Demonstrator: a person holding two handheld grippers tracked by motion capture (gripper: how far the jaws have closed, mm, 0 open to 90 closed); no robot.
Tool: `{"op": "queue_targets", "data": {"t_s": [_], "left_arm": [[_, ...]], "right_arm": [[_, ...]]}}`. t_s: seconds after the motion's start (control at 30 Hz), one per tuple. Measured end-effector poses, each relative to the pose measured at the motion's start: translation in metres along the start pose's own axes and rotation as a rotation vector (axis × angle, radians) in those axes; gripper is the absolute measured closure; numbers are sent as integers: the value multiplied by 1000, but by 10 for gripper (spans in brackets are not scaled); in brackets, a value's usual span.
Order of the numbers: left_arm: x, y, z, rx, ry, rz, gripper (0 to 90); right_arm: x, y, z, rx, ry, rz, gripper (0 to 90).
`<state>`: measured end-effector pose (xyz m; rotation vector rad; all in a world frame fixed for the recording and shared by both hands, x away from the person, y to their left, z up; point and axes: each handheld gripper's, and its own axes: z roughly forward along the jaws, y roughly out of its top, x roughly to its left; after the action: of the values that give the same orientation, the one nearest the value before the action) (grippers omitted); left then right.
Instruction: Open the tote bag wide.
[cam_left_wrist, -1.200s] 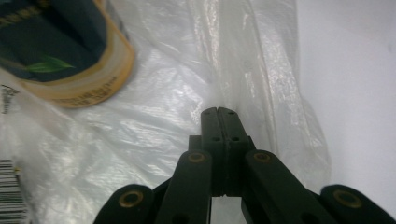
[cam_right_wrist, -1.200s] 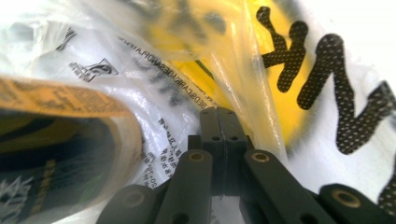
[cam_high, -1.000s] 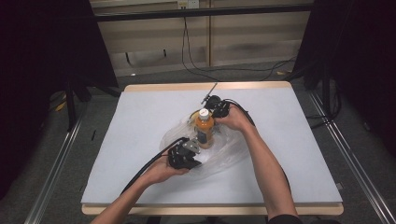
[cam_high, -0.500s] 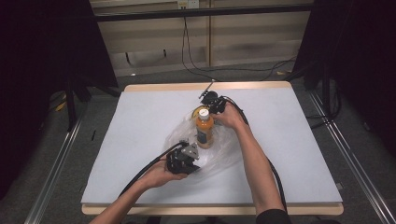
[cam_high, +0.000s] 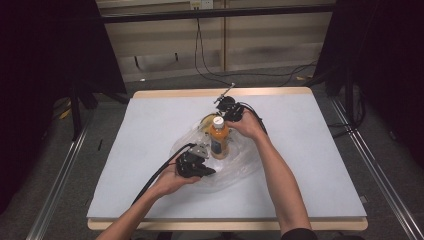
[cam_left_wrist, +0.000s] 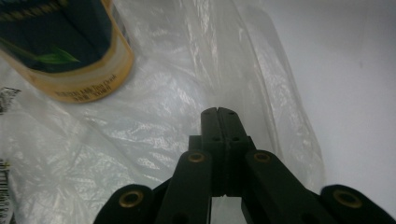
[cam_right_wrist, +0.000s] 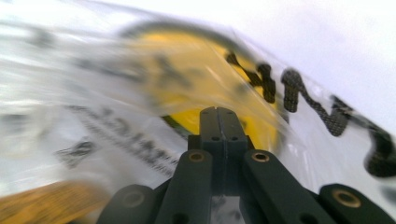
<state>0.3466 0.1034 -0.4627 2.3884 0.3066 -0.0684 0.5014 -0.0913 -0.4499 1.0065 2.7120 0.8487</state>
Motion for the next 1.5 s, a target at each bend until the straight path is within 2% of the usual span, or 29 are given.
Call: {"op": "queue_targets", "data": {"t_s": [0.03, 0.13, 0.17, 0.3, 0.33, 0.37, 0.4, 0.43, 0.47, 0.5, 0.53, 0.57, 0.6, 0.67, 0.7, 0.73, 0.8, 0.83, 0.9, 0.93, 0.97, 1.0, 1.07, 1.1, 1.17, 1.23, 1.33, 1.43, 1.5], "left_arm": [[0, 0, 0, 0, 0, 0, 900], [2, -1, -9, -70, 20, -25, 900], [2, -1, -9, -70, 20, -25, 900], [7, -3, -19, -117, 36, -57, 900], [9, -4, -21, -155, 45, -63, 900], [10, -5, -25, -163, 50, -71, 900], [12, -6, -28, -189, 54, -83, 900], [13, -7, -31, -206, 66, -87, 900], [14, -9, -34, -226, 80, -95, 900], [18, -12, -41, -285, 77, -119, 898], [18, -12, -41, -285, 77, -119, 878], [18, -13, -44, -289, 107, -118, 854], [19, -15, -49, -317, 122, -120, 841], [20, -16, -51, -338, 138, -115, 774], [19, -17, -53, -350, 155, -115, 774], [19, -18, -55, -361, 163, -111, 754], [19, -19, -59, -381, 194, -110, 619], [20, -20, -60, -395, 210, -119, 619], [20, -21, -64, -416, 239, -128, 520], [20, -23, -67, -439, 272, -145, 418], [20, -23, -67, -439, 272, -145, 379], [20, -25, -70, -445, 274, -147, 347], [20, -27, -75, -458, 300, -154, 247], [20, -27, -76, -475, 307, -164, 247], [19, -30, -81, -487, 322, -156, 188], [17, -32, -85, -507, 322, -159, 153], [15, -37, -91, -506, 338, -143, 130], [12, -43, -94, -501, 348, -163, 67], [10, -49, -98, -525, 366, -170, 51]], "right_arm": [[0, 0, 0, 0, 0, 0, 900], [4, -2, -18, -28, -1, -15, 900], [4, -4, -22, -38, -12, -26, 900], [6, -9, -36, -83, -1, -15, 900], [6, -12, -40, -93, 2, -12, 900], [6, -14, -45, -108, -5, -10, 900], [4, -17, -48, -136, -3, -16, 900], [3, -25, -58, -171, 5, 7, 900], [3, -25, -58, -171, 5, 7, 900], [1, -33, -66, -212, 10, 33, 900], [1, -33, -66, -212, 10, 33, 900], [0, -41, -74, -261, 12, 55, 900], [-1, -45, -77, -280, 33, 54, 900], [1, -53, -84, -313, 15, 58, 817], [1, -53, -84, -313, 15, 58, 817], [2, -57, -88, -331, 12, 63, 773], [5, -67, -97, -390, 1, 78, 620], [5, -67, -97, -390, 1, 78, 620], [8, -73, -104, -434, -6, 98, 480], [12, -82, -112, -496, -21, 94, 376], [12, -82, -112, -496, -21, 94, 376], [15, -88, -118, -523, -28, 103, 265], [17, -98, -125, -572, -44, 114, 171], [17, -98, -125, -572, -44, 114, 171], [18, -107, -131, -586, -55, 145, 42], [21, -123, -139, -634, -77, 159, 17], [24, -134, -143, -666, -108, 157, 0], [29, -149, -148, -688, -143, 157, 0], [32, -158, -152, -701, -153, 170, 0]]}}
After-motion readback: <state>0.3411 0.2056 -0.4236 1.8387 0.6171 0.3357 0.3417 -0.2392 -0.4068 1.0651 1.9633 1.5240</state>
